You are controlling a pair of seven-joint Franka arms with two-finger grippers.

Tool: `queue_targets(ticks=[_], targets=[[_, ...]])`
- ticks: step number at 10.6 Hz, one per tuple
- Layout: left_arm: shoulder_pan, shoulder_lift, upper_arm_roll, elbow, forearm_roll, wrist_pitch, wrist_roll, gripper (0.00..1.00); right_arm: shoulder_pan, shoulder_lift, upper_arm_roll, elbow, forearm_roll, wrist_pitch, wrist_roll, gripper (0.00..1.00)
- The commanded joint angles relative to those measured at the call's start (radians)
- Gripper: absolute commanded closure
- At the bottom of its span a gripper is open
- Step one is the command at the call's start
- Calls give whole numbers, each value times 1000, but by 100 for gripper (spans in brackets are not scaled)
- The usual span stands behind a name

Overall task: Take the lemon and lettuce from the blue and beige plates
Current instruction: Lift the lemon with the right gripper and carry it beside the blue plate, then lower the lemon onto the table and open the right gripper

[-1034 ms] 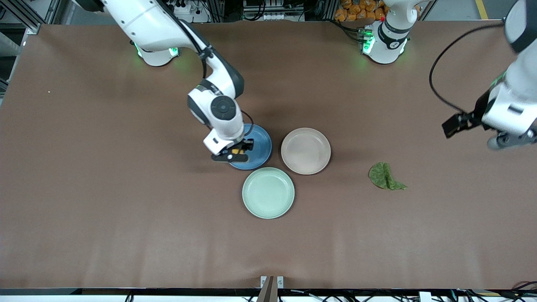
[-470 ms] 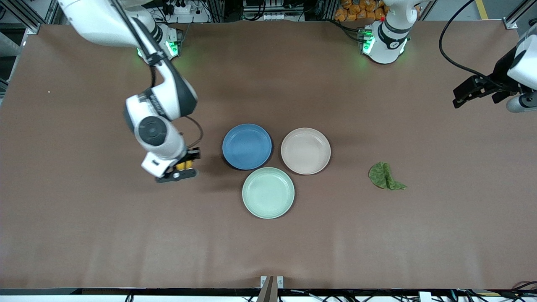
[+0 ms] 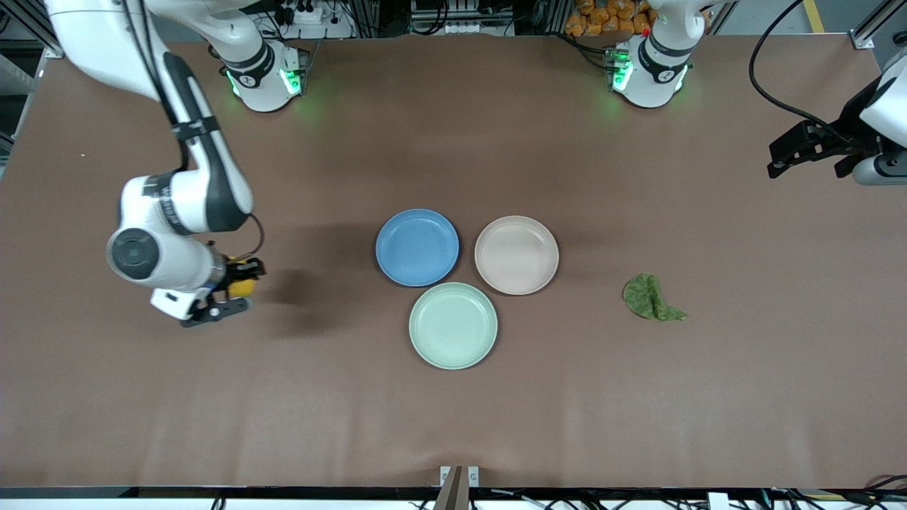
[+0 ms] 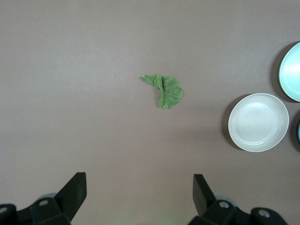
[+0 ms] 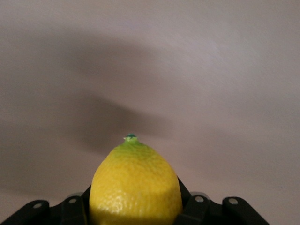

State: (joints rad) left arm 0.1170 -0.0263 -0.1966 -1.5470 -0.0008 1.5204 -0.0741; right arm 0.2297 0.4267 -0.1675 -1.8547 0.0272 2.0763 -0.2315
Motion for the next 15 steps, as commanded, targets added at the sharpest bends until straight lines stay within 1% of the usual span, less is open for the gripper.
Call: queue_targets(ticks=[1,2,4,6,9,11,12,13,14,15], targets=[[-39,-12,51,-5,-38,-11,25,0,0,-31,-36,-98,25,79,-28,100],[-43,-10,51,-7,-36,-11,24,0,-1,-25,-49,-131,25,138,-34,100],[-45,-9,43,-10,-33,-12,24,0,0,-10,-49,-190,25,256,-57,100],[-45,-9,40,-12,-31,-13,24,0,6,27,-49,-233,27,370,-65,100],[-43,-4,40,-12,-28,-11,24,0,16,114,-47,-238,28,499,-63,100],[-43,-1,40,-10,-24,-11,22,0,20,119,-47,-233,28,501,-61,99],[-42,-1,39,-10,-24,-11,22,0,20,119,-47,-232,28,499,-61,77],[-42,-1,39,-9,-24,-11,22,0,20,110,-47,-221,28,487,-58,1],[-42,3,39,-7,-24,-11,22,0,20,84,-47,-209,28,452,-58,0],[-42,3,40,-7,-22,-11,22,0,22,70,-47,-154,28,351,-57,0]])
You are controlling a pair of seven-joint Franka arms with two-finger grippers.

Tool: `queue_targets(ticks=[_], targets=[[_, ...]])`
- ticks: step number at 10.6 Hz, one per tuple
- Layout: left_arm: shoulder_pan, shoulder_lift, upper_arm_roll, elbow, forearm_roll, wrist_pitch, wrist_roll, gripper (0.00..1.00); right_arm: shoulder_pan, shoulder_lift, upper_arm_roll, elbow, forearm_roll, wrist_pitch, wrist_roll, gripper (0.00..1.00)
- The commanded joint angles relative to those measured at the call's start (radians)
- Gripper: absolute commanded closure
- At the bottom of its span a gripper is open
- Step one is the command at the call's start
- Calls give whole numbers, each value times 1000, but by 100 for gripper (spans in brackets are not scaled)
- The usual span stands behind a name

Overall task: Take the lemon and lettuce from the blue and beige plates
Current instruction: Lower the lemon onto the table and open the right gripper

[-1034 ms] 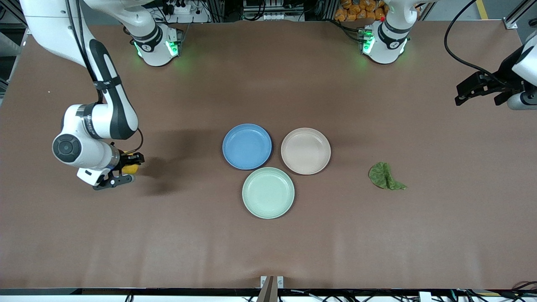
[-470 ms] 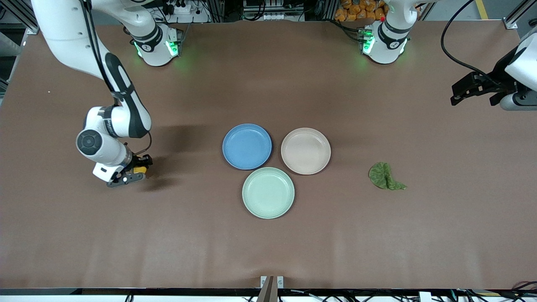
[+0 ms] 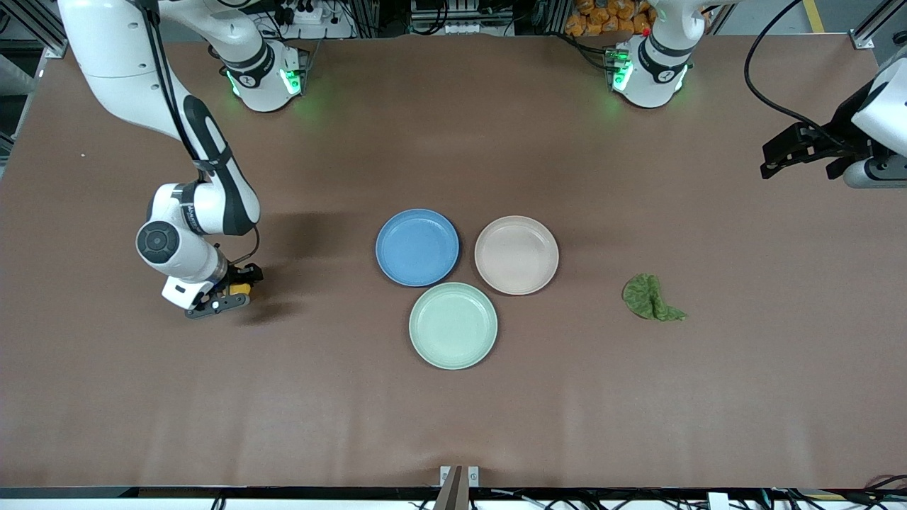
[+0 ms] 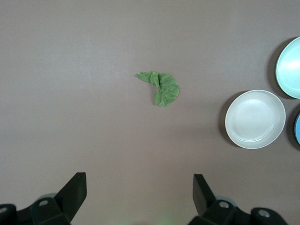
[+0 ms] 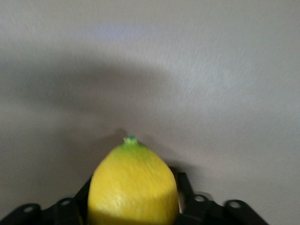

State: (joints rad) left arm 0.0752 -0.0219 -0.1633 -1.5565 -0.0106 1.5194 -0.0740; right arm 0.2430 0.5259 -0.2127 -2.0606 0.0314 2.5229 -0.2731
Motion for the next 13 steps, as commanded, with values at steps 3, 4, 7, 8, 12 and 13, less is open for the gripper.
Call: queue_targets(ticks=[3,4,7,8,12,13], targets=[[3,-1,7,7,-12,-10,22,0,7,-55,-2,247,25,-413,-15,0],[6,0,7,7,-12,-10,22,0,7,-75,-2,282,27,-474,-14,0],[-2,2,2,7,27,-10,14,0,4,-205,-4,297,42,-559,-8,0],[1,0,4,7,29,-10,22,0,-2,-243,-4,306,48,-597,-8,0],[9,-1,7,10,24,-10,22,0,-8,-325,-19,387,53,-777,141,0],[9,-1,7,10,23,-10,22,0,-11,-351,-16,398,53,-797,169,0]])
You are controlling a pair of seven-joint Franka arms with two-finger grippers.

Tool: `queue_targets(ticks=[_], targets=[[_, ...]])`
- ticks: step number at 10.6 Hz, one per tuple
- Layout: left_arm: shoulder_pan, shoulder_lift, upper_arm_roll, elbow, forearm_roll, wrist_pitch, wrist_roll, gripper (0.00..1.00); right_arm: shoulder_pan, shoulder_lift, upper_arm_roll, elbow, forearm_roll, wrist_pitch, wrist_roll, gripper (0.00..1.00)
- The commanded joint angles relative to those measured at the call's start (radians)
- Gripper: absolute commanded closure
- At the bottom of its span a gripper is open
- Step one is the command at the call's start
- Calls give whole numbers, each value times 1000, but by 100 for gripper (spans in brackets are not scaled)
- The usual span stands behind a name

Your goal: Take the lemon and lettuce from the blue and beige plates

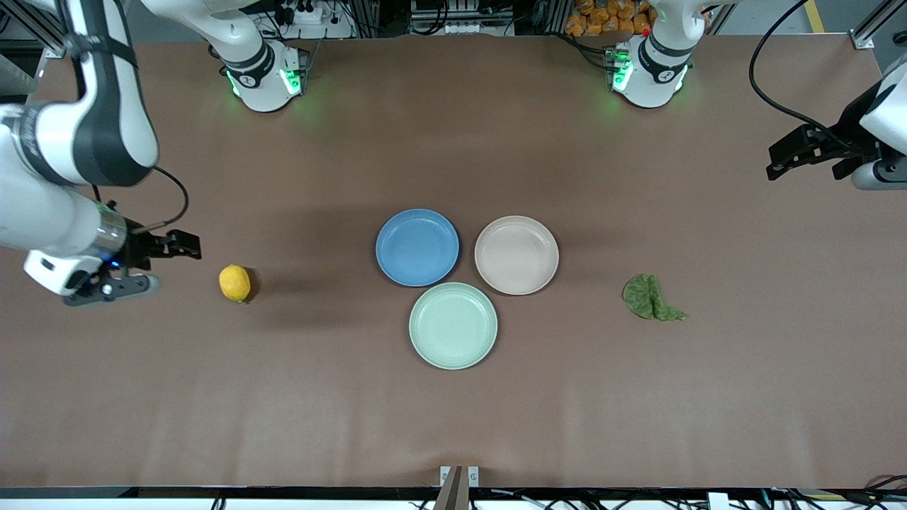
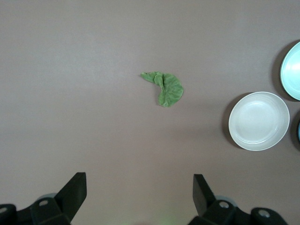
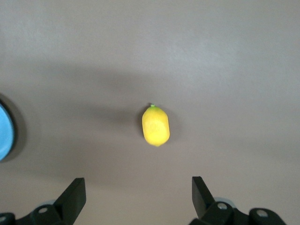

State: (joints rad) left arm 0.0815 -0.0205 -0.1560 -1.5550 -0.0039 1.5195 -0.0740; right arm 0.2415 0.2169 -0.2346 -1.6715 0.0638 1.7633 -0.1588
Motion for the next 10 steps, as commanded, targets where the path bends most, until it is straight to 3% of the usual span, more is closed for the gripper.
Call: queue_targets(ticks=[1,5,7,10], targets=[[3,-3,1,9,16,-10,22,0,-22,-62,11,33,21,-74,71,0],[4,-1,1,27,15,-10,20,0,-122,-168,77,56,19,-221,87,0],[4,-1,1,27,12,-10,20,0,-137,-194,81,70,19,-251,88,0],[4,-1,1,27,10,-10,23,0,-191,-215,141,116,4,-268,90,0]])
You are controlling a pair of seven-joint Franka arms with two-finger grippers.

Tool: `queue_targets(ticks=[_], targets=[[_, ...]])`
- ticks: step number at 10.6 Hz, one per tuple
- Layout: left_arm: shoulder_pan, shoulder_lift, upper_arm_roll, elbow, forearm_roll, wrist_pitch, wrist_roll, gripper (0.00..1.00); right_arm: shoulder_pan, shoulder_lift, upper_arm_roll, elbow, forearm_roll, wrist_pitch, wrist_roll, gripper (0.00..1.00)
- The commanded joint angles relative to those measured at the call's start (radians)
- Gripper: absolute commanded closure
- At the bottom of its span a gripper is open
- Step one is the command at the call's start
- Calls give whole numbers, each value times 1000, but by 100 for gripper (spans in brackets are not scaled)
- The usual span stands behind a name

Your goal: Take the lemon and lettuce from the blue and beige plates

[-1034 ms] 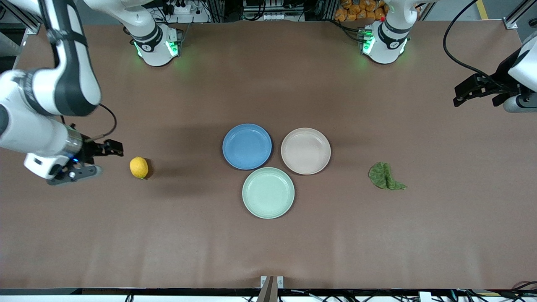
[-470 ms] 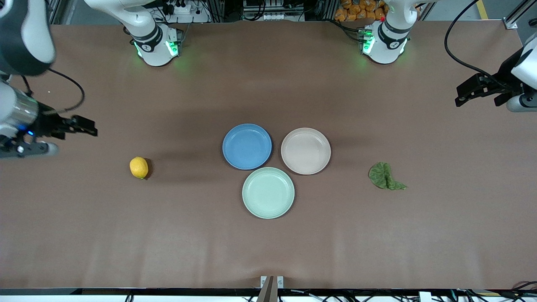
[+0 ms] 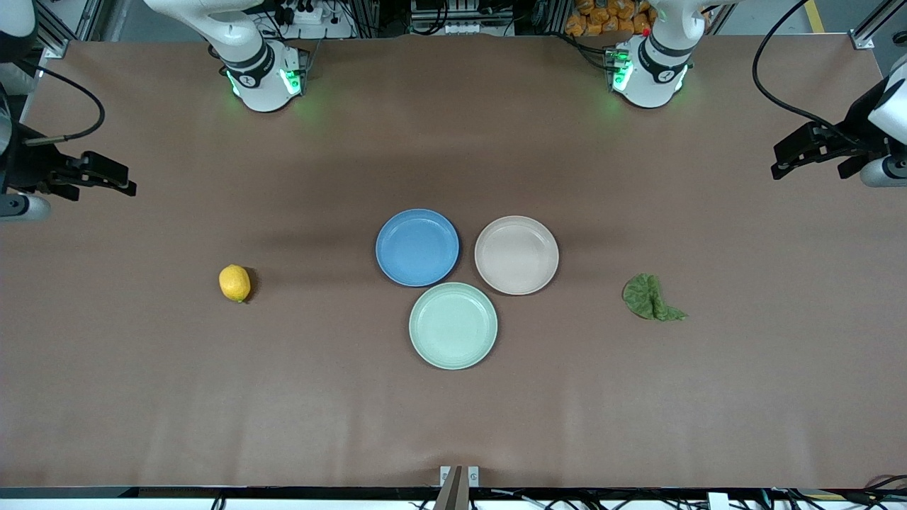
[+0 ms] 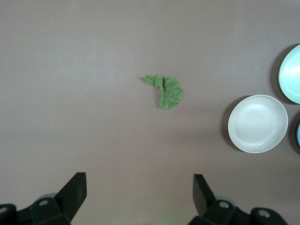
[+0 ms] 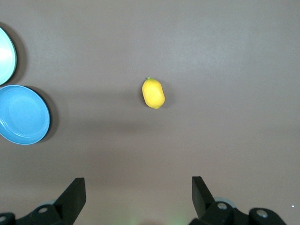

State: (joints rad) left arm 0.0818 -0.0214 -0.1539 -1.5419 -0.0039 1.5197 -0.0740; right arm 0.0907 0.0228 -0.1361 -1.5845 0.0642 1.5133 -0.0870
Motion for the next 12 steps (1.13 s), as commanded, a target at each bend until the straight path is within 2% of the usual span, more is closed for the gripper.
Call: queue_targets(ticks=[1,3,9,12], targets=[[4,0,-1,14,10,-10,23,0,-42,-21,41,31,0,-18,18,0],[4,0,-3,14,12,-10,23,0,-46,-20,39,35,-6,-18,18,0],[1,0,-4,26,10,-10,23,0,-40,-9,38,69,-98,-25,20,0],[1,0,-6,26,12,-10,23,0,-42,-7,38,69,-96,-25,20,0]])
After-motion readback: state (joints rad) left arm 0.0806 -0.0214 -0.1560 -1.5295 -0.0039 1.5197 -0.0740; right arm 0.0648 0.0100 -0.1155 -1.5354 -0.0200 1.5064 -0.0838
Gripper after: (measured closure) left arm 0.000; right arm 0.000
